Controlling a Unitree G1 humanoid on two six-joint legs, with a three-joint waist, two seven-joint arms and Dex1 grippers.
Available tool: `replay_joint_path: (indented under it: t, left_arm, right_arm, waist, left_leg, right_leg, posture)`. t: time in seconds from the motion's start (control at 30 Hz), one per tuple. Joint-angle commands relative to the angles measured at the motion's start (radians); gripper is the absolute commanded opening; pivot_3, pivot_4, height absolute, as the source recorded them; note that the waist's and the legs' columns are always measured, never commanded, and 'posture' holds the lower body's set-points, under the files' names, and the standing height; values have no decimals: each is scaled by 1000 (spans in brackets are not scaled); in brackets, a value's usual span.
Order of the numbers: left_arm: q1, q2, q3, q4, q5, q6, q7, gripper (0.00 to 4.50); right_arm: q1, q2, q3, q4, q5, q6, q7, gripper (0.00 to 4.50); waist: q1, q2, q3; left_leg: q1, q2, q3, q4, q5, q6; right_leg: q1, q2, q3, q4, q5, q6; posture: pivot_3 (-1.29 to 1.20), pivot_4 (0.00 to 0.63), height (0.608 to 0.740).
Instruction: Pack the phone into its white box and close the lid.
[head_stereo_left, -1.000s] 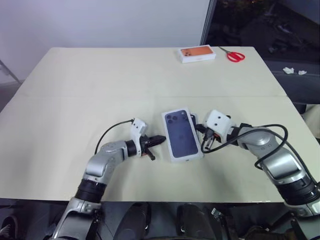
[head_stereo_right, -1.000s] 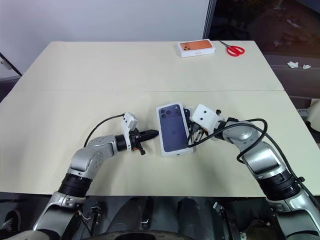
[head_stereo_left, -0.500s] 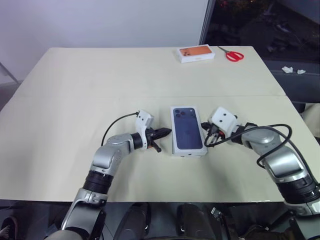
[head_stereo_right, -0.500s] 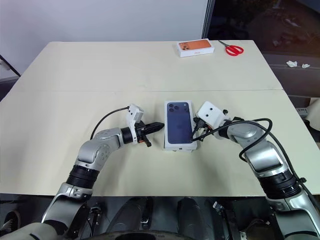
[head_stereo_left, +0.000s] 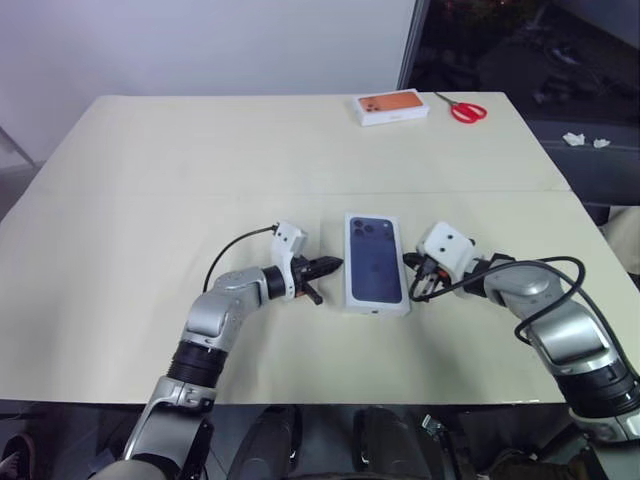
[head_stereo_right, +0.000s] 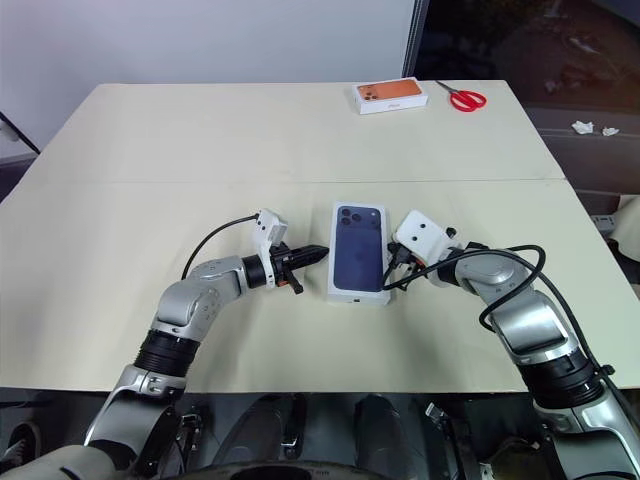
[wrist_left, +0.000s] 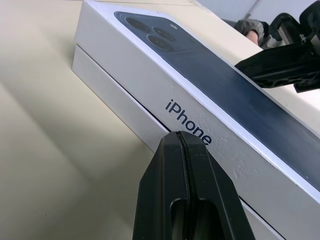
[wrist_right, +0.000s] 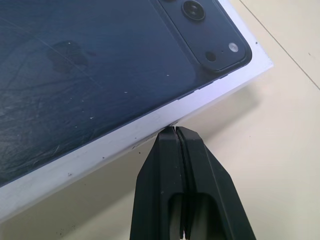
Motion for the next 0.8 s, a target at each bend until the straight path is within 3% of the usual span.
replay_joint_path:
  t: [0.03,0.8]
  left_arm:
    - [-13,-2,6,-15,-6,-4,-8,0]
    - [7,39,45,-38,-20,17,0,0]
  right_arm:
    - [-7,18,-8,-64,8,-2,4,31]
    - [-48,13,-6,-29,-33,-23,25,31]
  waist:
    - [0,0,0]
    - [-2,0,0]
  left_leg:
    - [0,0,0,0,0,0]
    - [0,0,0,0,1,-2]
  right_leg:
    - [0,0,0,0,0,0]
    - [-1,0,0,1,0,0]
  posture:
    - [0,150,740]
    - [0,150,740]
